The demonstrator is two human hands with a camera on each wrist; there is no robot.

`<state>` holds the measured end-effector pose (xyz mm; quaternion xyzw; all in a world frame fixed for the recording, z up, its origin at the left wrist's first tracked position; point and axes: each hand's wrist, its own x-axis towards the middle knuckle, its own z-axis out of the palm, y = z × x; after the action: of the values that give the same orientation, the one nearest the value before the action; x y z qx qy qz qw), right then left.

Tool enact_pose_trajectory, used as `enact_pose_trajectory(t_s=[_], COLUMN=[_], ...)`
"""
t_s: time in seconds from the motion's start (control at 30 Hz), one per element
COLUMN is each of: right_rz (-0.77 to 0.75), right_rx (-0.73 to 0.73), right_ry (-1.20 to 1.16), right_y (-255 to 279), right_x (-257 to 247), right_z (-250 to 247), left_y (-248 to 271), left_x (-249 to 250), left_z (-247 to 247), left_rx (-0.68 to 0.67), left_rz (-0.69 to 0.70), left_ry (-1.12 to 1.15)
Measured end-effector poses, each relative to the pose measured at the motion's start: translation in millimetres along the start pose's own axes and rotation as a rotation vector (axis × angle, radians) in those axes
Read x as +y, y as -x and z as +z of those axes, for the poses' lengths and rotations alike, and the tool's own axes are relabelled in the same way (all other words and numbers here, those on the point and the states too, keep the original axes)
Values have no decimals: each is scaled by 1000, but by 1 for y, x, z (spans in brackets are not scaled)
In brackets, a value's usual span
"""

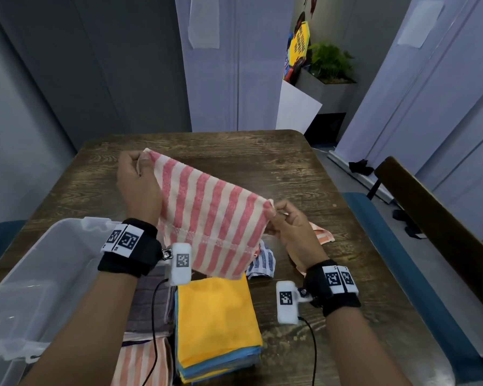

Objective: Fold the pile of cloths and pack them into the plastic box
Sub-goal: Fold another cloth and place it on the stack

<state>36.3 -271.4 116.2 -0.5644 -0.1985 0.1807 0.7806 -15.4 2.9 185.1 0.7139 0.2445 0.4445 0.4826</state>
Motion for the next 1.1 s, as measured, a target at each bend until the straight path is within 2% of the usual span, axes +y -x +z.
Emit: enact_pose_trajectory(t_s=[0.07,0.23,0.4,0.53,0.63,0.77,0.83,0.93,1.1], right_rz=[-17,11,15,7,18,-45,-75,-87,-106], right_rx=[25,18,90,165,240,305,278,184,117], right_ry=[-75,-90,-156,-167,-53,-105,-211,-304,-199], right_y=[-1,-6,-10,-16,-20,-20,-19,-17,-16], right_x=[-1,-1,1,2,8,8,-1,-19,-29], right_z=[-2,-6,-9,-13,-16,-11,-2,17,43], left_y=[4,7,7,13,25,52,64,74,92], left_x=[-4,-6,-8,-3,20,64,76,75,60], left_z=[1,4,3,4,1,-7,-3,11,32], left_rx=[-16,-39,-77,-143,-285,-733,-889,-933,-907], left_rz=[-20,-10,26,-14,-56,-44,-22,36,66], left_ry=[3,24,11,62,183,461,503,440,311])
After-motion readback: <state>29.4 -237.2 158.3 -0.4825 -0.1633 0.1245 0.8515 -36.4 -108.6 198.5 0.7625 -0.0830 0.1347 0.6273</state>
